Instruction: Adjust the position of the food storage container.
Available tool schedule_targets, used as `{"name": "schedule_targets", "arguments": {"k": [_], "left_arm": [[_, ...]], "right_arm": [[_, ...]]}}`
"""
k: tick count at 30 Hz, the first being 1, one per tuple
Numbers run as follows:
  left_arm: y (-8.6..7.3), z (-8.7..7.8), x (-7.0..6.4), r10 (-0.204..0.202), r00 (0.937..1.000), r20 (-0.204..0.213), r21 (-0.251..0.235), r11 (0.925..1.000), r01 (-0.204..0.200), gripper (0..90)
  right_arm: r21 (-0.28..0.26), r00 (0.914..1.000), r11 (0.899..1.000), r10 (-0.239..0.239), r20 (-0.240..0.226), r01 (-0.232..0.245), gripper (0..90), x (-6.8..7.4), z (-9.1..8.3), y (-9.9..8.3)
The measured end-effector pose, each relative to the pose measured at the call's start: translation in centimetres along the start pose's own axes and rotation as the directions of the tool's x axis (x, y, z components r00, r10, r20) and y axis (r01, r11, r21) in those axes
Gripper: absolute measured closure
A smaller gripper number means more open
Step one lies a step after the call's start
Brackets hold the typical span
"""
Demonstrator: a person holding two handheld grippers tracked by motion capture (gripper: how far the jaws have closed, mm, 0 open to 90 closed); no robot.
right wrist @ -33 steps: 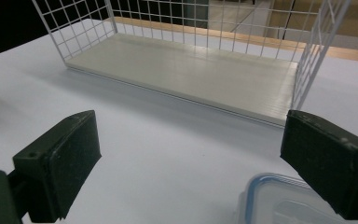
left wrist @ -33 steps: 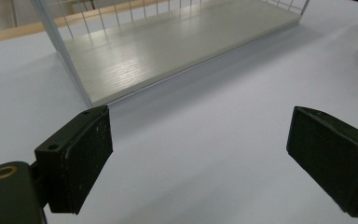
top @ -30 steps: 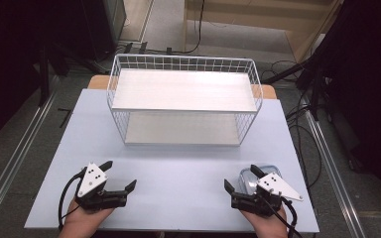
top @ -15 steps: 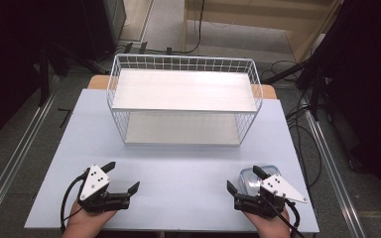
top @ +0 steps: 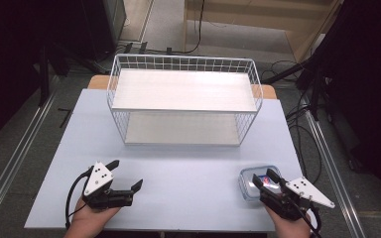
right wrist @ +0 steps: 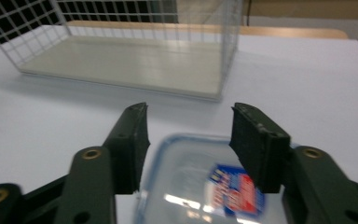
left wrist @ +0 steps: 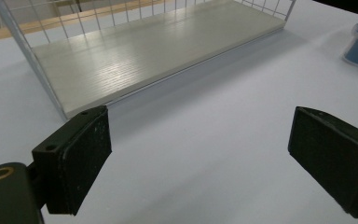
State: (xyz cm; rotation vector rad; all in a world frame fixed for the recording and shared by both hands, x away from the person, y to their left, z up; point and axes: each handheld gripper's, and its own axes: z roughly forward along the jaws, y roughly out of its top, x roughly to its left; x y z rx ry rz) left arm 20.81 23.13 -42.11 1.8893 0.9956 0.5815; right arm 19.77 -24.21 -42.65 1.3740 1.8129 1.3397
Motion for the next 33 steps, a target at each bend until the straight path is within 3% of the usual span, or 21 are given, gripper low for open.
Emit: {"name": "schedule_targets", "arguments": {"k": [2,3,4,5,6,14,17,22,33], "left_arm": [[0.2,0.2,-0.2,0.005,1.0,0.004,0.001,1.0,-0.005,6.1],[0.3,0.3,-0.3,0.004,0.9999,0.012,-0.001,1.0,-0.004,6.1],[0.4,0.4,-0.4,0.004,0.9999,0.015,-0.005,1.0,-0.004,6.1],[0.5,0.6,-0.5,0.001,0.9998,0.019,-0.008,1.0,-0.001,6.1],[0.6,0.7,-0.6,0.003,0.9997,0.024,-0.007,1.0,-0.003,6.1],[0.9,1.7,-1.3,0.018,0.9985,0.051,-0.002,0.9998,-0.018,6.1],[0.8,1.8,-1.3,0.02,0.9984,0.053,-0.001,0.9998,-0.02,6.1],[0.8,1.6,-1.2,0.016,0.9987,0.047,0.0,0.9999,-0.016,6.1],[0.5,0.9,-0.8,0.006,0.9994,0.033,0.0,1.0,-0.006,6.1]], "right_arm": [[0.015,0.9992,1.0,0.012,0.038,-0.013,57.3,-1.1,-0.4,-0.4],[0.027,0.9966,0.999,0.018,0.081,-0.021,69.6,-2.1,-0.7,-0.8],[0.027,0.9966,0.999,0.018,0.081,-0.021,69.6,-2.1,-0.7,-0.8],[0.041,0.9885,0.999,0.016,0.151,-0.022,83.7,-2.9,-1.2,-1.3],[0.047,0.9825,0.999,0.001,0.186,-0.01,89.2,-3.3,-1.4,-1.5],[0.116,0.952,0.992,0.008,0.306,-0.046,90.0,-6.2,-2.1,-3.1],[0.153,0.9516,0.986,0.014,0.307,-0.065,90.0,-7.0,-1.7,-3.8],[0.204,0.9615,0.977,-0.001,0.275,-0.058,90.0,-7.5,-0.4,-4.5],[0.21,0.9786,0.977,-0.02,0.205,-0.024,90.0,-6.8,0.7,-4.2]]}}
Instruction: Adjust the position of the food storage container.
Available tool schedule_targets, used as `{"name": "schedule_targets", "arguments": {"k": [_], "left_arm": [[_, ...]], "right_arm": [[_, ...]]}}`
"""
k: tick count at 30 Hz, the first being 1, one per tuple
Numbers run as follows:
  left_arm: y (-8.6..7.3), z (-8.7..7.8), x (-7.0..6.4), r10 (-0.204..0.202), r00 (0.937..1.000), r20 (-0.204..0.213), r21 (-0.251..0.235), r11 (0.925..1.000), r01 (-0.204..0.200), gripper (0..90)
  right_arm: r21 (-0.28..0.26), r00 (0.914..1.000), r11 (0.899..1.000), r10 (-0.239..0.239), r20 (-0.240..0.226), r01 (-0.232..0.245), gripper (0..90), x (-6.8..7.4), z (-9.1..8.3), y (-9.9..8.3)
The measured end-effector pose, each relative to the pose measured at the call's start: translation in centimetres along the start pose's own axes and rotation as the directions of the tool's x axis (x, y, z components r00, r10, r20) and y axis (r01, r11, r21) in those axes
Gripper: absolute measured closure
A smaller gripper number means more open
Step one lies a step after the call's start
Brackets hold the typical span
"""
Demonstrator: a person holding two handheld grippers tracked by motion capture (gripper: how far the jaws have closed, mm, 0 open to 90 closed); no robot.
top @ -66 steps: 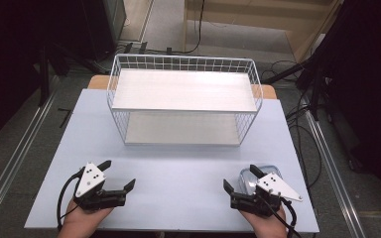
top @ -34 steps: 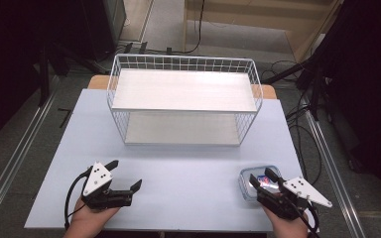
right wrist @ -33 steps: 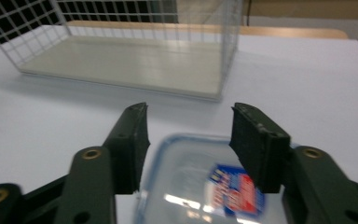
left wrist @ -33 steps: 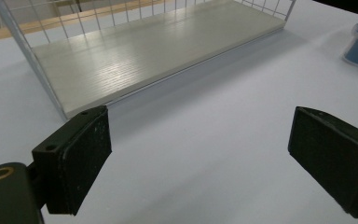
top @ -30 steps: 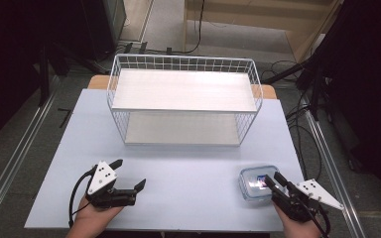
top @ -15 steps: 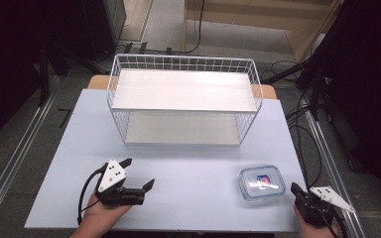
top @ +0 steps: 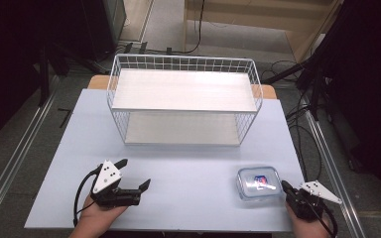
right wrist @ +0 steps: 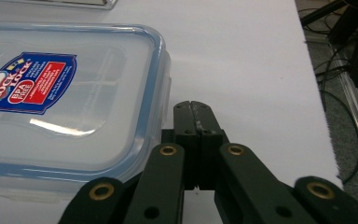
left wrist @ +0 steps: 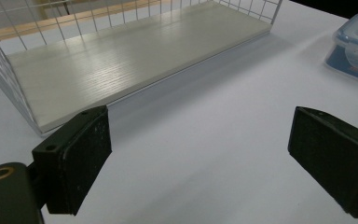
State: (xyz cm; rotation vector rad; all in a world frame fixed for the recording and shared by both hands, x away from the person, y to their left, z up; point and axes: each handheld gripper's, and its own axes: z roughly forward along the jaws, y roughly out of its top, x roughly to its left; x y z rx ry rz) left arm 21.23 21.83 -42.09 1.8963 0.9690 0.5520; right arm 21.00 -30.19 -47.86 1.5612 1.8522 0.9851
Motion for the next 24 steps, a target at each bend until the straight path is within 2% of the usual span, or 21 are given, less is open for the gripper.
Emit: {"name": "schedule_targets", "arguments": {"k": [3,7,8,17,19,24], "left_arm": [[0.0,-0.1,0.0,-0.001,1.0,0.0,-0.005,1.0,0.001,6.3],[-0.1,-0.3,0.1,-0.004,1.0,-0.003,-0.008,1.0,0.004,6.4],[-0.1,-0.3,0.1,-0.007,1.0,-0.006,-0.006,1.0,0.007,6.4],[-0.2,-0.8,0.4,-0.015,0.9997,-0.02,-0.006,0.9999,0.014,6.5],[-0.3,-0.8,0.5,-0.014,0.9997,-0.021,-0.008,0.9999,0.013,6.5],[-0.4,-1.1,0.7,-0.022,0.9994,-0.027,-0.011,0.9997,0.022,6.5]], "right_arm": [[0.007,0.9998,1.0,-0.008,-0.016,0.008,90.0,0.5,0.1,0.1],[0.017,0.9966,0.998,-0.054,-0.063,0.055,90.0,2.2,0.5,0.4],[0.017,0.9966,0.998,-0.054,-0.063,0.055,90.0,2.2,0.5,0.4],[0.008,0.9799,0.993,-0.117,-0.161,0.12,90.0,5.5,0.9,1.3],[0.01,0.9793,0.993,-0.117,-0.166,0.12,90.0,5.7,1.0,1.3],[0.008,0.9692,0.99,-0.137,-0.204,0.142,90.0,7.1,1.2,1.6]]}}
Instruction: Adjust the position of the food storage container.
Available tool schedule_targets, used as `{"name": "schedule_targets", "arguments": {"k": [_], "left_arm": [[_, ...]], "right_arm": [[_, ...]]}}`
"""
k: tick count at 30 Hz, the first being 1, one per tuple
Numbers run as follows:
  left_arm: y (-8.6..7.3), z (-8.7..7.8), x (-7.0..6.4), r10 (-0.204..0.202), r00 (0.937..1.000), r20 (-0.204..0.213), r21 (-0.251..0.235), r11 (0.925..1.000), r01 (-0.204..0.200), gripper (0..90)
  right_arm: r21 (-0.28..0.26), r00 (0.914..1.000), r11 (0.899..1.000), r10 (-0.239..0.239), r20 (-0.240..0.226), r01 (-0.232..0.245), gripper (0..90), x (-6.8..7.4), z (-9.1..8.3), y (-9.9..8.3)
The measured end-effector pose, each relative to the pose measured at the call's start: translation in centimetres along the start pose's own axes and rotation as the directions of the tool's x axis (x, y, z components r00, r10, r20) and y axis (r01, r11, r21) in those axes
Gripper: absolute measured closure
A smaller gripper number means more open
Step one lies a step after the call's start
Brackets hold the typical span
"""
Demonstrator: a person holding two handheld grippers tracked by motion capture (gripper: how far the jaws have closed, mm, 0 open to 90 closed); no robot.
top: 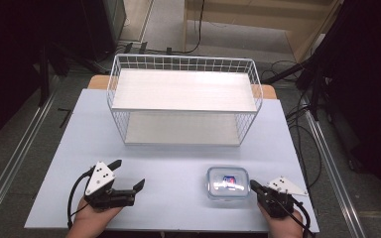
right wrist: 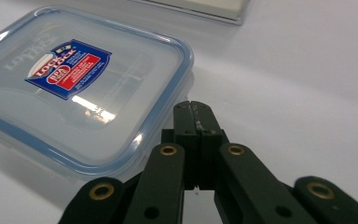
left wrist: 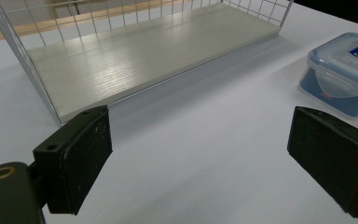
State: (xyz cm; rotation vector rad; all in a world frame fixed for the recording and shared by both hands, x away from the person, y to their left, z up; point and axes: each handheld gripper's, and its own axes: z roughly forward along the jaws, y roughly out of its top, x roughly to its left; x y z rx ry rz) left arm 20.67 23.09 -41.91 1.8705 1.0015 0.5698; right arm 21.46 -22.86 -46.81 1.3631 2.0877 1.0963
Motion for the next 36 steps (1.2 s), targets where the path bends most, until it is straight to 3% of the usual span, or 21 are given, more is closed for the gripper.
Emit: {"name": "schedule_targets", "arguments": {"k": [5,8,21,29,36], "left_arm": [[-0.2,-0.1,0.3,-0.025,0.9997,-0.002,0.0,0.9997,0.025,6.6],[-0.2,-0.3,0.4,-0.018,0.9998,-0.01,-0.003,0.9998,0.018,6.6],[-0.3,-0.5,0.6,-0.029,0.9996,-0.004,0.002,0.9996,0.029,6.9],[-0.4,-0.4,0.4,-0.031,0.9994,0.012,0.005,0.9995,0.031,7.2],[-0.4,0.4,0.1,-0.038,0.9987,0.033,0.03,0.9989,0.037,7.2]], "right_arm": [[0.005,0.999,1.0,-0.011,-0.044,0.011,90.0,1.5,0.6,0.6],[0.008,0.9977,1.0,-0.025,-0.063,0.026,90.0,2.4,1.1,1.0],[0.001,0.9773,0.993,-0.116,-0.177,0.118,90.0,8.6,3.4,2.8],[-0.008,0.9703,0.991,-0.136,-0.2,0.137,90.0,10.4,4.5,3.5],[-0.002,0.9723,0.992,-0.124,-0.198,0.126,90.0,10.3,4.9,3.7]]}}
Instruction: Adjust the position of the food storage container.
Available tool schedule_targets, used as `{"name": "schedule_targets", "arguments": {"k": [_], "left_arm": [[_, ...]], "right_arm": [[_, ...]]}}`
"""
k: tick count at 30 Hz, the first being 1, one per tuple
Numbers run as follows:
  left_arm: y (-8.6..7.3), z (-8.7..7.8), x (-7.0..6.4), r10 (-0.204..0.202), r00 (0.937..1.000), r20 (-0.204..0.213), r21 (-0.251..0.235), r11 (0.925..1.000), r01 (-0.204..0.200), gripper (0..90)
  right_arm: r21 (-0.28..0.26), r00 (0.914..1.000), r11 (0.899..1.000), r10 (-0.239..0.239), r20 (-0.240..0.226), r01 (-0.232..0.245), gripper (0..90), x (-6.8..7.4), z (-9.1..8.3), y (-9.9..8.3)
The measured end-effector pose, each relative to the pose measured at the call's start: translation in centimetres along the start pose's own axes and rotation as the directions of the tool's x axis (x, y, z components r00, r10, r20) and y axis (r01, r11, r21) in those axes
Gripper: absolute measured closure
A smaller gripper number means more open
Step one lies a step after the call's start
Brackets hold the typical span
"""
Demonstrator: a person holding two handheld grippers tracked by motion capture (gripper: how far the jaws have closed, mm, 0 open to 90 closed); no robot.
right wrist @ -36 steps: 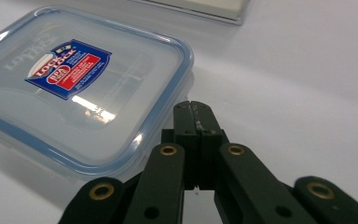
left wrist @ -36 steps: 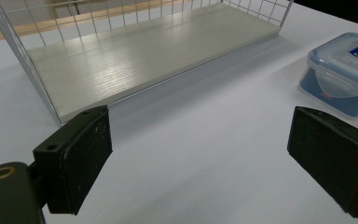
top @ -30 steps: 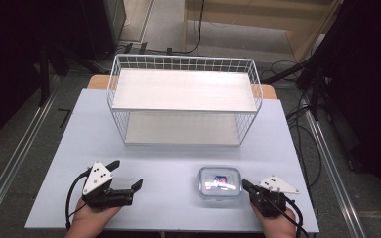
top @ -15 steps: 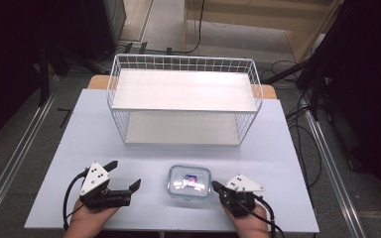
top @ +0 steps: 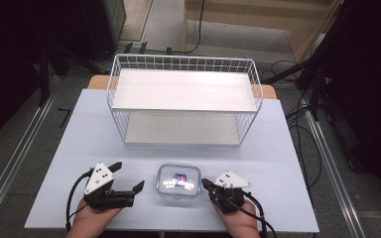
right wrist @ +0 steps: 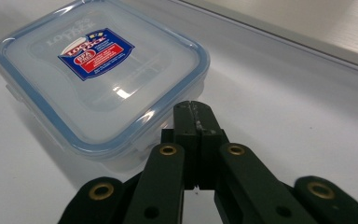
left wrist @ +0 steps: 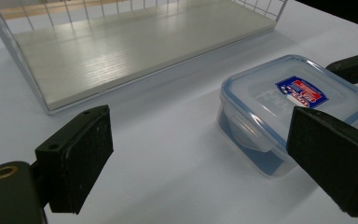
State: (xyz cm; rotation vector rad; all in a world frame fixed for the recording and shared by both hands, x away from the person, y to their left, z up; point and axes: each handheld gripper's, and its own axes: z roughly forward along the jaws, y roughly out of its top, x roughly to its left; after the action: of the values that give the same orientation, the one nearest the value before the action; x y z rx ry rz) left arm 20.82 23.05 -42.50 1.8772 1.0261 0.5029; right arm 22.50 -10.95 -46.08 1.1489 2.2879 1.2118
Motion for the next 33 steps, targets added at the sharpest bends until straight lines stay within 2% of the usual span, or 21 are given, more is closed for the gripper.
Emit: {"name": "schedule_targets", "arguments": {"k": [5,8,12,13,14,15,16,17,18,20,24,25,26,28,29,30,31,33], "left_arm": [[0.2,1.1,-0.4,-0.033,0.9986,0.041,0.016,0.9993,0.033,7.2],[0.6,2.1,-0.8,-0.051,0.9956,0.078,0.037,0.9982,0.048,7.2],[0.9,3.6,-1.1,-0.116,0.9819,0.15,0.07,0.9918,0.106,7.5],[0.9,3.9,-1.2,-0.13,0.9784,0.161,0.082,0.9897,0.118,7.8],[0.9,4.3,-1.3,-0.137,0.976,0.169,0.097,0.9878,0.122,7.8],[0.8,4.6,-1.3,-0.14,0.975,0.173,0.11,0.9865,0.122,7.8],[0.7,4.8,-1.2,-0.158,0.9713,0.178,0.127,0.9825,0.136,8.0],[0.6,5.0,-1.2,-0.177,0.9668,0.184,0.134,0.979,0.154,9.9],[0.4,5.1,-1.0,-0.203,0.9593,0.196,0.141,0.974,0.177,11.2],[0.1,5.4,-0.8,-0.257,0.9416,0.218,0.155,0.9617,0.226,11.9],[-0.3,6.0,-0.6,-0.297,0.9249,0.237,0.188,0.9481,0.256,13.4],[-0.4,6.1,-0.6,-0.302,0.9208,0.247,0.194,0.9463,0.258,13.4],[-0.5,6.2,-0.7,-0.31,0.9163,0.253,0.202,0.9432,0.264,13.7],[-0.7,6.4,-0.8,-0.323,0.9098,0.261,0.22,0.9375,0.27,13.7],[-0.8,6.5,-0.8,-0.331,0.9048,0.267,0.225,0.9345,0.276,13.7],[-1.0,6.7,-0.7,-0.358,0.8902,0.282,0.236,0.9253,0.297,14.0],[-1.0,6.7,-0.6,-0.367,0.885,0.287,0.239,0.922,0.305,14.2],[-1.2,6.9,-0.6,-0.382,0.8729,0.303,0.249,0.916,0.314,15.6]], "right_arm": [[-0.053,0.9988,0.998,0.045,-0.017,-0.046,89.8,-0.8,-1.3,0.5],[-0.099,0.9933,0.99,0.094,-0.066,-0.101,82.8,-1.1,-1.9,0.9],[-0.108,0.9815,0.98,0.154,-0.114,-0.166,67.7,-1.1,-1.8,1.3],[-0.107,0.9779,0.978,0.167,-0.126,-0.181,62.9,-1.0,-1.6,1.4],[-0.102,0.9698,0.972,0.199,-0.142,-0.214,54.9,-0.8,-1.3,1.5],[-0.102,0.9698,0.972,0.199,-0.142,-0.214,54.9,-0.8,-1.3,1.5],[-0.101,0.9667,0.97,0.204,-0.155,-0.221,51.6,-0.6,-1.1,1.6],[-0.101,0.9624,0.967,0.218,-0.162,-0.236,45.6,-0.4,-0.9,1.7],[-0.086,0.9543,0.962,0.239,-0.179,-0.258,38.8,-0.1,-0.6,1.7],[-0.068,0.951,0.962,0.247,-0.186,-0.264,35.8,0.1,-0.3,1.7],[-0.027,0.945,0.96,0.27,-0.184,-0.28,31.5,0.2,0.4,1.2],[-0.017,0.9392,0.955,0.286,-0.189,-0.295,31.0,0.2,0.5,1.1],[-0.004,0.9289,0.947,0.313,-0.198,-0.32,30.2,-0.1,0.7,0.9],[0.01,0.9203,0.941,0.333,-0.206,-0.338,29.9,-0.3,1.0,0.6],[0.01,0.9203,0.941,0.333,-0.206,-0.338,29.9,-0.3,1.0,0.6],[0.019,0.9135,0.937,0.345,-0.216,-0.349,29.7,-0.4,1.1,0.5],[0.035,0.9035,0.93,0.364,-0.227,-0.366,29.4,-0.5,1.3,0.3],[0.045,0.8985,0.927,0.373,-0.232,-0.373,28.5,-0.6,1.5,0.0]]}}
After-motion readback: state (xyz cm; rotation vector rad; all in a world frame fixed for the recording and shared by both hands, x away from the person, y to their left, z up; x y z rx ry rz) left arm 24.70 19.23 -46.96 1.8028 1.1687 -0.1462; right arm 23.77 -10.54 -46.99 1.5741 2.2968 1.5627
